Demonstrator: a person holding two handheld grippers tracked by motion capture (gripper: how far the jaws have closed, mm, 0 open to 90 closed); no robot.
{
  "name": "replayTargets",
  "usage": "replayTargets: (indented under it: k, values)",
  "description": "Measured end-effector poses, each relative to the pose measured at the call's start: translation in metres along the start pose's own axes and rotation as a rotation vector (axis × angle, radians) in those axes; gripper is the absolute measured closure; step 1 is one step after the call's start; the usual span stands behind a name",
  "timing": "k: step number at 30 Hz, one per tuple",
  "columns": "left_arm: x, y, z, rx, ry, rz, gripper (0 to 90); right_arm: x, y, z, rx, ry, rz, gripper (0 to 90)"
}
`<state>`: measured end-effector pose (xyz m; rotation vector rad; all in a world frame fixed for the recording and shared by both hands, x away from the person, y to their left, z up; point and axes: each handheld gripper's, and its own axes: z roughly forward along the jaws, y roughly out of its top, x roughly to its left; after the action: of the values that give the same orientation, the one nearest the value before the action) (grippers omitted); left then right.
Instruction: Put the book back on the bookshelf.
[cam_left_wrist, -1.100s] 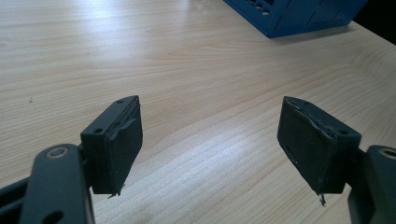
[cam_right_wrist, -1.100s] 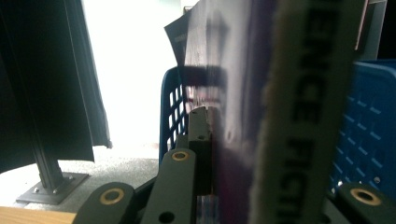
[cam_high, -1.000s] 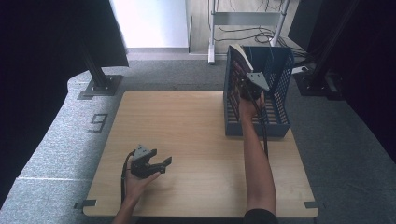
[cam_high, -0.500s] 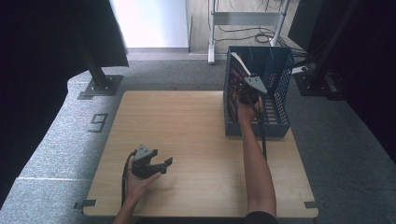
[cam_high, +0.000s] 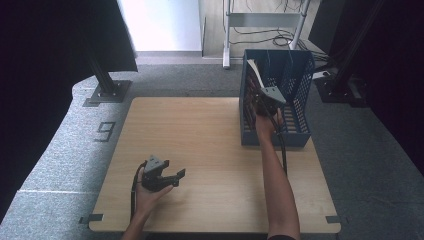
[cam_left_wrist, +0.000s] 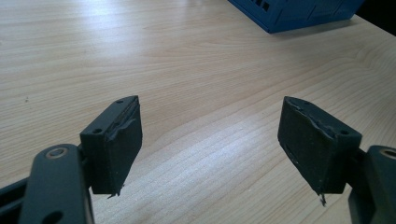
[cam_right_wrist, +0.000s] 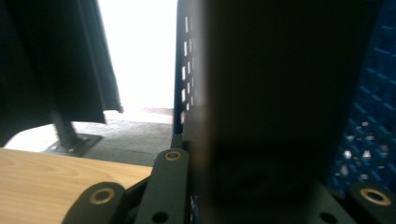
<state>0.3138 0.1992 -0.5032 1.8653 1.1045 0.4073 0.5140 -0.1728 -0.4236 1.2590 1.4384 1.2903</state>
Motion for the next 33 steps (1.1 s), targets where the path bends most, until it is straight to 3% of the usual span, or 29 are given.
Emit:
replayTargets:
  k: [11,15,20,25,33]
  values:
    - [-0.002,0.000,0.001,0.005,-0.004,0.009,22.1,-0.001,-0.001,0.002,0.025,-0.019,-0.043,81.5]
    - [-0.002,-0.001,0.002,0.008,0.000,0.009,22.1,-0.005,-0.001,0.003,0.004,-0.033,-0.019,81.6]
    - [-0.003,-0.001,0.005,0.017,0.001,0.016,22.1,-0.005,-0.002,0.007,-0.026,-0.047,-0.020,81.7]
    - [-0.001,-0.002,0.006,0.024,0.004,0.015,22.1,-0.009,0.000,0.014,-0.049,-0.088,0.008,81.7]
    - [0.000,-0.002,0.006,0.021,0.006,0.012,22.2,-0.007,0.002,0.021,-0.098,-0.097,0.005,81.7]
